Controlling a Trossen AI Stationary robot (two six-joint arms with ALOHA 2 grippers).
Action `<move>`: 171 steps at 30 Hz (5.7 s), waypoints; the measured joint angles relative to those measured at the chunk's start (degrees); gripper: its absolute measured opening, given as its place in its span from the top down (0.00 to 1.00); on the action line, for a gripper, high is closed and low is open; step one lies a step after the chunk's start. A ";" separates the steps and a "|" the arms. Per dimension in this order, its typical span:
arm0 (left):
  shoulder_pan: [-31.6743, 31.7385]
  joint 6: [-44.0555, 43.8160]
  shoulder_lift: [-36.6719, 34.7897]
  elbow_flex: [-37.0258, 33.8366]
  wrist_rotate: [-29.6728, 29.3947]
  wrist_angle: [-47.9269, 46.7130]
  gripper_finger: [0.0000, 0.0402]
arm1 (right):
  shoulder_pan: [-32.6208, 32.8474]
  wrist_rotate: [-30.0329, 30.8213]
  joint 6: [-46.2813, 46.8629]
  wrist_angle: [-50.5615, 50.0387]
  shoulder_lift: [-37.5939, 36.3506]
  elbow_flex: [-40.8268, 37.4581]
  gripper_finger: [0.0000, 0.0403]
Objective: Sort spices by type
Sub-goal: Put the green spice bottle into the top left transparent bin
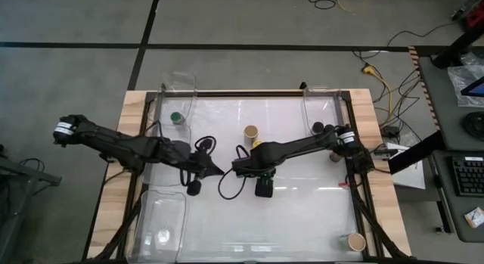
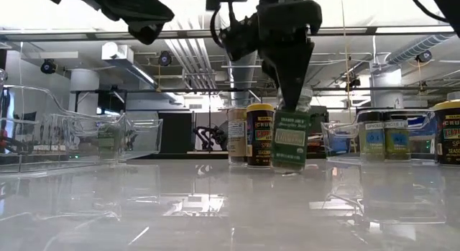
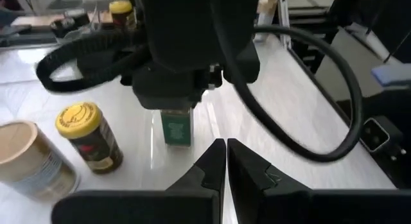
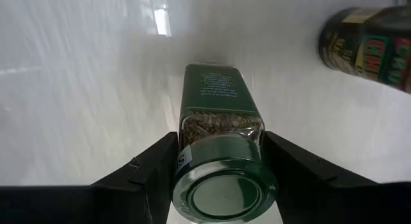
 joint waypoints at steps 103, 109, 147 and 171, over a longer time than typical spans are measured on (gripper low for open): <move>3.69 3.22 56.81 58.18 -6.95 -34.92 0.28 | 15.19 16.62 18.10 12.50 -41.36 -39.49 0.19; 3.73 5.59 60.01 63.35 -6.44 -41.54 0.28 | 16.87 17.75 23.23 13.90 -46.60 -45.82 0.22; 1.59 5.60 37.40 56.22 -5.81 -60.38 0.54 | 19.40 19.02 30.33 24.04 -51.56 -53.53 0.29; 24.24 24.87 -16.25 22.90 -19.51 -74.70 0.54 | 19.21 27.38 29.33 40.81 -46.59 -53.75 0.29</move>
